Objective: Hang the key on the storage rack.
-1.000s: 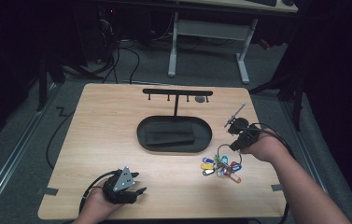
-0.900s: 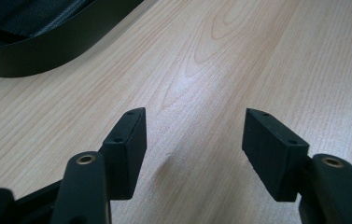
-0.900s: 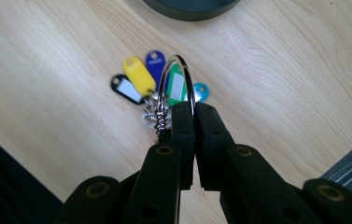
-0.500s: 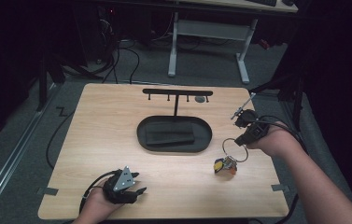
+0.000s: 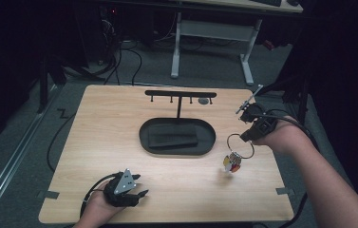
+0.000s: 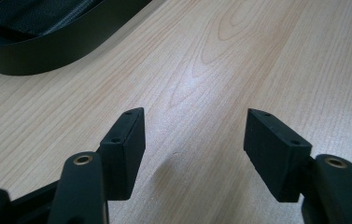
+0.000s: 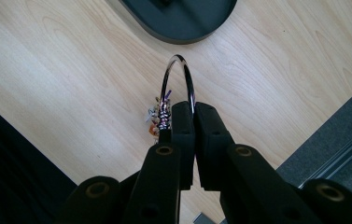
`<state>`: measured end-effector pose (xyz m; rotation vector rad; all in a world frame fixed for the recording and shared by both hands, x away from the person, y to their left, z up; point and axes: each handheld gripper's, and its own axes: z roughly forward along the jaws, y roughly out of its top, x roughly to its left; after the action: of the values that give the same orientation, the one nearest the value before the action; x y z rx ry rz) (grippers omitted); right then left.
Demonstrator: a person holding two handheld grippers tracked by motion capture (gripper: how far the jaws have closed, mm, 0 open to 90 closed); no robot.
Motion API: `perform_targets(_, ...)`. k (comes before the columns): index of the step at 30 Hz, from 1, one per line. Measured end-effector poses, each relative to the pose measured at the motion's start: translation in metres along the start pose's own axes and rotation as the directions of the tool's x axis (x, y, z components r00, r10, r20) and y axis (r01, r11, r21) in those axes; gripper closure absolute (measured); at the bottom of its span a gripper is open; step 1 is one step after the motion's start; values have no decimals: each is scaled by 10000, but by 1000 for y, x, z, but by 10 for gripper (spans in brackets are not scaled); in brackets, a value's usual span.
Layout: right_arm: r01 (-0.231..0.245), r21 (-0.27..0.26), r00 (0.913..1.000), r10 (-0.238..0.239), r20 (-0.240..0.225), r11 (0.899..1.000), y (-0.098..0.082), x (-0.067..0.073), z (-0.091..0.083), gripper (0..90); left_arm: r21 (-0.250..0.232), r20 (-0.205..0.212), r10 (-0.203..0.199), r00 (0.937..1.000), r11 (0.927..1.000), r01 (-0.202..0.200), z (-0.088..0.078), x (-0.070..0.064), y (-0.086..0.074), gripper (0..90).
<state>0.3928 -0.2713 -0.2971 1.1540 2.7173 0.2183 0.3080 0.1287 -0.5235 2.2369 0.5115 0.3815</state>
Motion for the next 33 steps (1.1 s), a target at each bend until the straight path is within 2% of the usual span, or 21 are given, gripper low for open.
perform_targets(16,-113,-67,9999,114,112,9999,5,1,0,875,-1,-12,-22,10000,10000,22,0,0,-1,390)
perform_targets(17,7,-105,9999,-6,149,9999,6,0,0,875,-18,14,-32,10000,10000,32,0,0,0,389)
perform_targets(19,-6,-183,9999,9,153,9998,9,-1,-1,875,-98,101,-19,9999,9999,20,-1,0,0,383)
perform_targets(29,-165,-543,9985,193,510,9984,33,-5,-4,875,-133,10,35,10000,9999,-35,-1,1,1,370)
perform_targets(33,-43,-679,9984,81,565,9977,46,-8,-3,875,-107,-66,-41,10000,9999,41,-3,2,-2,370)
